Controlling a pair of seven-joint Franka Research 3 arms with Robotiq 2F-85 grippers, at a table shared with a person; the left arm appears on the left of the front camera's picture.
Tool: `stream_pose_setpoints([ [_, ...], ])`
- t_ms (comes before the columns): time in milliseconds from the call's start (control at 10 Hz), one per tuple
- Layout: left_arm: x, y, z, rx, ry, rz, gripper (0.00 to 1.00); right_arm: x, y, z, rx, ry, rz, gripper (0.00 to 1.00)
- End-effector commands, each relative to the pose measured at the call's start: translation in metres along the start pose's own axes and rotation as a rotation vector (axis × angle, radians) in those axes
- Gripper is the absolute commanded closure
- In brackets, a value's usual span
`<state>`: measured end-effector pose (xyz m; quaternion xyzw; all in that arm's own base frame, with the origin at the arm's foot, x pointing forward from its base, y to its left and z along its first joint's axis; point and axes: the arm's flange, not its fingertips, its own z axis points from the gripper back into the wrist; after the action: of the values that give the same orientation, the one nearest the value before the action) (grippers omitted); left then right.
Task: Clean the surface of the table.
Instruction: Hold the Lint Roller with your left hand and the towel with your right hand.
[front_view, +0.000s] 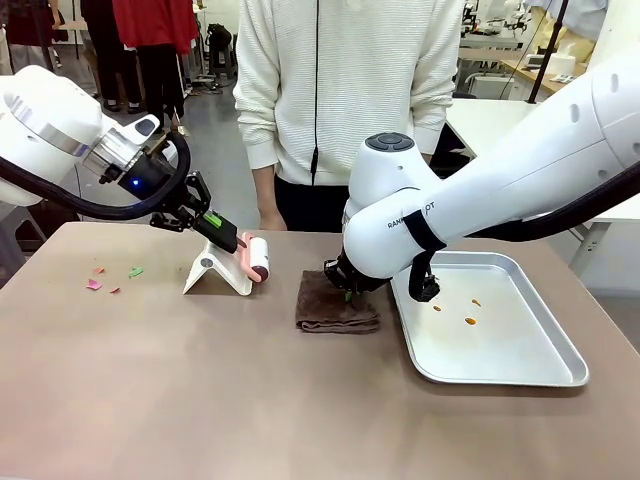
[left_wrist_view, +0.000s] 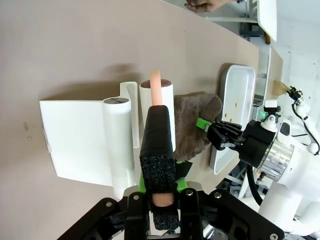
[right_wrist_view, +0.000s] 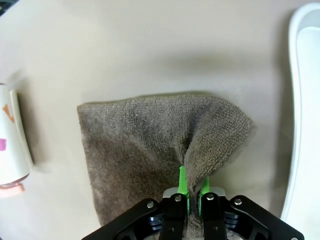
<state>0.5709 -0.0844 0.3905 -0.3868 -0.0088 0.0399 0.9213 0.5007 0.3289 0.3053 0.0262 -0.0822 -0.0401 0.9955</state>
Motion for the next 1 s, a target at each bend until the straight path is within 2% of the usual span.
stream_pose_setpoints([
  [0, -0.004, -0.003, 0.002, 0.0, -0.016, 0.003, 1.0, 0.001, 0.0, -0.015, -0.044, 0.015, -0.034, 1.0],
  [400, -0.004, 0.003, 0.011, -0.018, -0.027, -0.011, 1.0, 0.002, -0.003, -0.012, -0.002, 0.012, -0.045, 1.0],
  [600, -0.01, 0.001, 0.02, -0.066, -0.012, -0.063, 1.0, 0.004, -0.023, 0.008, 0.164, 0.047, -0.102, 1.0],
  [900, -0.032, 0.018, 0.06, -0.214, 0.069, -0.199, 1.0, 0.001, -0.075, 0.038, 0.514, 0.121, -0.177, 1.0],
])
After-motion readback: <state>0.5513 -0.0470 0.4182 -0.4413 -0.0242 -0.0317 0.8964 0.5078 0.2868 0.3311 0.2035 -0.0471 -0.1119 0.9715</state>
